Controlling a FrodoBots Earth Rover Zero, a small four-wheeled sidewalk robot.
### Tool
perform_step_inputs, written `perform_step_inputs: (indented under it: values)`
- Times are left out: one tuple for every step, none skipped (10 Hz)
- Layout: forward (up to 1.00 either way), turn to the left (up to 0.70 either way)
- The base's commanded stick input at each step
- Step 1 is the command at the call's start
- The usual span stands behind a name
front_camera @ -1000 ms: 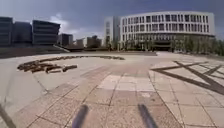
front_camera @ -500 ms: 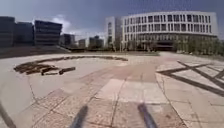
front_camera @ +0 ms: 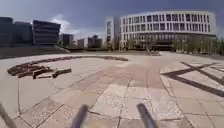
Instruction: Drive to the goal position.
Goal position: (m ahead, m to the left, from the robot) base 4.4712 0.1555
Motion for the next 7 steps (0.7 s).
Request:
perform_step_inputs:
  values:
    - [0.70, -0.01]
    - [0.70, 0.00]
    - [0.70, 0.00]
    - [0.70, 0.00]
    - [0.70, 0.00]
    - [0.70, 0.00]
    - [0.70, 0.00]
